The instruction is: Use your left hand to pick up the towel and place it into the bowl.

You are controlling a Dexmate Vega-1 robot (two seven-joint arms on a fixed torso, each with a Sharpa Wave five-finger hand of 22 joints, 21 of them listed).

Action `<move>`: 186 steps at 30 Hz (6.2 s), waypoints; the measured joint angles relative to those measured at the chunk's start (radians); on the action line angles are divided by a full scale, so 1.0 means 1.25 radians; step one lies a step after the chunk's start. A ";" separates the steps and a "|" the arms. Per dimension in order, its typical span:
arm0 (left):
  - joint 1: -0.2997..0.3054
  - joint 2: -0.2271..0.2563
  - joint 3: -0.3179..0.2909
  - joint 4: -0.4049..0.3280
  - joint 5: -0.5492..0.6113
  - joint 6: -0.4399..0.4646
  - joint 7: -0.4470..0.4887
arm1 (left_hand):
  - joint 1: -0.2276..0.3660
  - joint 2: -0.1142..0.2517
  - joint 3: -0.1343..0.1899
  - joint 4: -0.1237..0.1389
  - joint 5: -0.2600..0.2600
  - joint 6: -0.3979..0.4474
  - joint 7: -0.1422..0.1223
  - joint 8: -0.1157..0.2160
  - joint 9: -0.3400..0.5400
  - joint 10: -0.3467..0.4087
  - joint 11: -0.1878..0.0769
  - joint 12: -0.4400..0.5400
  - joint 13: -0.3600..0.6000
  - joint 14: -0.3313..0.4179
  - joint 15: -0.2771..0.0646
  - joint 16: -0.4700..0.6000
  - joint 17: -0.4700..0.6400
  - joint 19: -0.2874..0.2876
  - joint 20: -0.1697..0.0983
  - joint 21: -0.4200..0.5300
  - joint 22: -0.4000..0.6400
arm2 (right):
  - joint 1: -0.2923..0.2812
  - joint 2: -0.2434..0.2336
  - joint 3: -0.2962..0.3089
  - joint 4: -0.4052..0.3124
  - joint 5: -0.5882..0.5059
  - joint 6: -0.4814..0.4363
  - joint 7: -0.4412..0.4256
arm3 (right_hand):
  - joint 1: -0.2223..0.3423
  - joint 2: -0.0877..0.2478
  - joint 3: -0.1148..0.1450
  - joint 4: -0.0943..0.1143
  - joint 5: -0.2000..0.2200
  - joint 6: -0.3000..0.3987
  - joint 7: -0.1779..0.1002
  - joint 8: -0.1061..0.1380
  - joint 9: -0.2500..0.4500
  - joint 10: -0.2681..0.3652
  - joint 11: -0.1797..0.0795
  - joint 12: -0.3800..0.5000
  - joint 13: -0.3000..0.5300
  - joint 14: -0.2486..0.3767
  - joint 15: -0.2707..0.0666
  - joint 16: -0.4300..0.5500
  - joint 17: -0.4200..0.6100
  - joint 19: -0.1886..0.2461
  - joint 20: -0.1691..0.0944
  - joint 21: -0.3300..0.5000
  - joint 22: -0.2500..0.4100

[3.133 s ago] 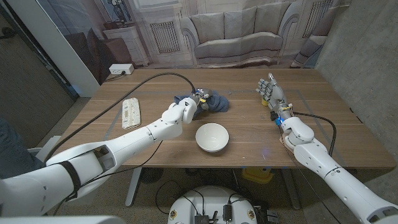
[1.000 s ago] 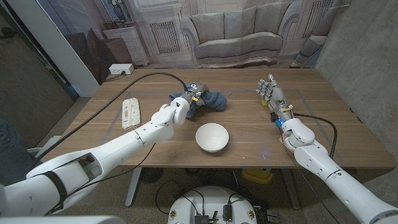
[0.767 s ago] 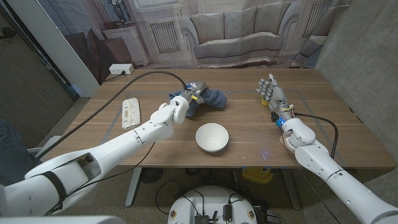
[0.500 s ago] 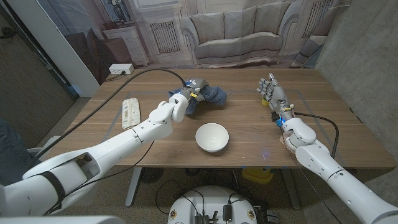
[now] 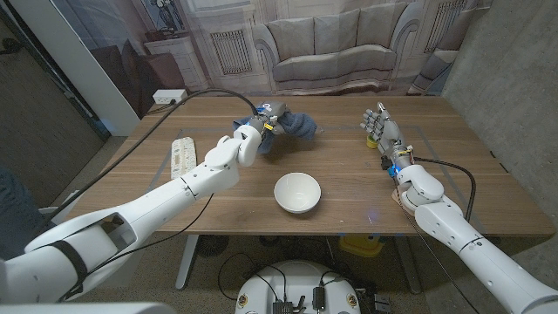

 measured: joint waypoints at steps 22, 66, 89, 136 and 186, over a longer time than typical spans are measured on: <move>0.015 0.031 -0.049 -0.066 0.013 -0.016 0.016 | -0.012 -0.003 0.000 0.000 0.000 0.016 -0.001 0.000 -0.002 0.024 -0.004 -0.003 0.003 0.018 -0.004 0.007 0.004 0.029 -0.020 0.000 0.001 | -0.011 -0.012 0.007 -0.022 -0.006 -0.002 -0.012 | 0.003 0.003 -0.003 -0.003 -0.004 0.000 0.000 0.000 0.000 0.000 0.000 0.000 0.000 0.000 0.000 0.000 0.000 0.004 0.005 -0.006 0.000; 0.046 0.068 -0.138 -0.034 -0.059 -0.259 0.144 | -0.021 0.000 0.000 0.000 0.000 0.067 -0.010 0.008 -0.003 0.067 -0.018 -0.009 0.008 0.058 -0.007 0.000 0.004 0.054 -0.043 0.000 0.002 | -0.039 -0.024 0.024 -0.066 -0.015 -0.014 -0.045 | 0.005 0.005 0.000 -0.007 -0.004 0.000 0.000 0.000 0.000 0.000 0.000 0.000 0.000 0.000 0.000 0.000 0.000 0.007 0.002 -0.015 0.000; 0.106 0.101 -0.180 -0.065 -0.088 -0.340 0.165 | -0.026 -0.001 0.001 0.000 0.000 0.072 -0.011 0.011 -0.003 0.075 -0.024 -0.013 0.013 0.061 -0.010 -0.003 0.008 0.056 -0.042 0.000 0.002 | -0.039 -0.026 0.026 -0.071 -0.016 -0.020 -0.051 | 0.005 0.005 0.000 -0.006 -0.007 0.000 0.000 0.000 0.000 0.000 0.000 0.000 0.000 0.000 0.000 0.000 0.000 0.007 0.002 -0.015 0.000; 0.205 0.144 -0.246 -0.138 -0.093 -0.486 0.169 | -0.037 -0.006 0.005 -0.003 0.000 0.085 -0.019 0.017 -0.003 0.099 -0.027 -0.023 0.023 0.083 -0.017 -0.012 0.008 0.069 -0.052 0.000 0.001 | -0.035 -0.034 0.031 -0.079 -0.013 -0.031 -0.049 | 0.004 0.011 -0.001 -0.012 -0.006 0.000 0.000 0.000 0.000 0.000 0.000 -0.003 0.000 0.000 0.000 0.000 0.000 0.016 0.002 -0.027 0.000; 0.351 0.194 -0.337 -0.229 -0.128 -0.550 0.165 | -0.043 -0.010 0.011 -0.009 -0.002 0.101 -0.018 0.018 -0.004 0.118 -0.027 -0.033 0.034 0.101 -0.019 -0.018 0.015 0.079 -0.059 0.000 0.002 | -0.064 -0.047 0.049 -0.117 -0.014 -0.032 -0.069 | 0.004 0.010 -0.001 -0.012 -0.006 0.000 0.000 0.000 0.000 0.000 0.000 -0.003 0.000 0.000 0.000 0.000 0.000 0.015 0.002 -0.040 0.004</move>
